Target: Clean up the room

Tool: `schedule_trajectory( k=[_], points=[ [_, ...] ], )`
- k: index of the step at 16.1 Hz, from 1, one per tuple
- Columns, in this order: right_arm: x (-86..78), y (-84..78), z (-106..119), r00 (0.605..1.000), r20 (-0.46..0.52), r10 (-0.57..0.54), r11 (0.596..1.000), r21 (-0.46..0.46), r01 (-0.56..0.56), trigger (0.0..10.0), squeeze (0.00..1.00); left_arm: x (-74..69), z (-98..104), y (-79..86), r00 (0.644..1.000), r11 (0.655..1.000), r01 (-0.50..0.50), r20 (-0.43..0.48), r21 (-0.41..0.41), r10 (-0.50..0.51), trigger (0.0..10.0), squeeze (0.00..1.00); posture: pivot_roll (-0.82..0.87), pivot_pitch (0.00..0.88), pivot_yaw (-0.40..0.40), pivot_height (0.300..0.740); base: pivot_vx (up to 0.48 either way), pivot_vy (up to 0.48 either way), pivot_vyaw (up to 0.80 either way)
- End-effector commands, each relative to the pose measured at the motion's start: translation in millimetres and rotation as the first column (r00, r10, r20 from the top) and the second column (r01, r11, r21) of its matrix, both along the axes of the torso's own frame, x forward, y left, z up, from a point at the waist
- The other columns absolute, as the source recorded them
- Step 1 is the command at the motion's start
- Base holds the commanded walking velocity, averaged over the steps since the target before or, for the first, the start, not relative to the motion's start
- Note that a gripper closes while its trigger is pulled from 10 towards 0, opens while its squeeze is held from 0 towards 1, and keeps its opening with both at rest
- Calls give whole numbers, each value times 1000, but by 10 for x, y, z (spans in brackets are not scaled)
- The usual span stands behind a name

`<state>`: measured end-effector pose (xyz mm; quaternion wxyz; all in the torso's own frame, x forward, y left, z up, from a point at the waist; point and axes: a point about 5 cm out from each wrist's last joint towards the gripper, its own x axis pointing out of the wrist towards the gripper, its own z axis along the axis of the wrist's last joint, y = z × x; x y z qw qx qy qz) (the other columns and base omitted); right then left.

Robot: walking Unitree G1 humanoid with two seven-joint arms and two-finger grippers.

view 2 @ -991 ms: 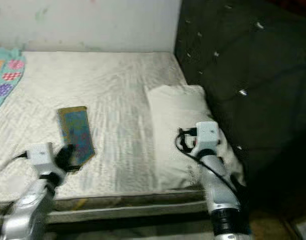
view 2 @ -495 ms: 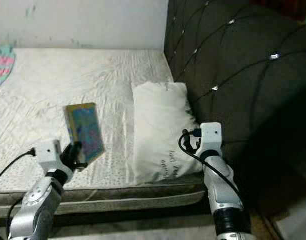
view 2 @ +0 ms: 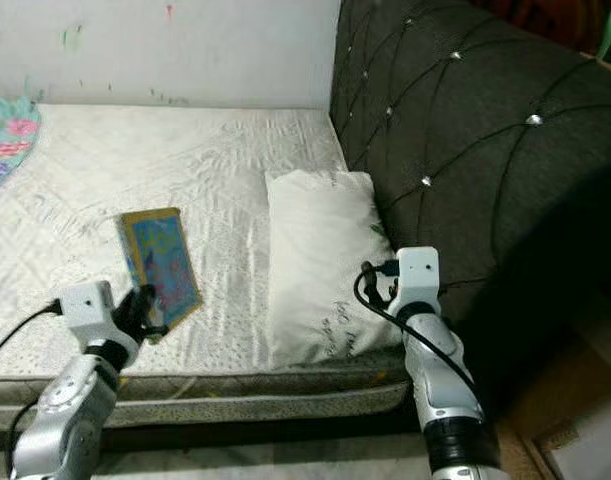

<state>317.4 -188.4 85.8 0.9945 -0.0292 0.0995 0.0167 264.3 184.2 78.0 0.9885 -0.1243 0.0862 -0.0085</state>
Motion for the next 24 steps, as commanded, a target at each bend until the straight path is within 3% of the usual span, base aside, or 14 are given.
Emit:
schedule_trajectory(
  k=[1,9,17,24],
  points=[
    [25,29,27,1000,13,6,1000,-7,-6,10000,0,34,84,34,999,1000,-14,30,-1,14,10000,0,-43,24,-26,740,0,480,0],
    [23,11,16,1000,9,3,1000,-15,-3,10000,0,18,184,-59,991,997,70,118,-25,-67,10000,0,-46,25,-24,740,32,60,0],
    [24,2,2,1000,6,1,1000,-20,-1,10000,0,12,166,-75,991,996,81,111,-19,-79,10000,0,-46,26,-25,740,336,0,0],
    [20,-20,-13,1000,4,-4,1000,-24,4,10000,0,17,155,-82,992,997,75,101,-30,-72,10000,0,-46,28,-22,740,0,0,0]
  ],
)
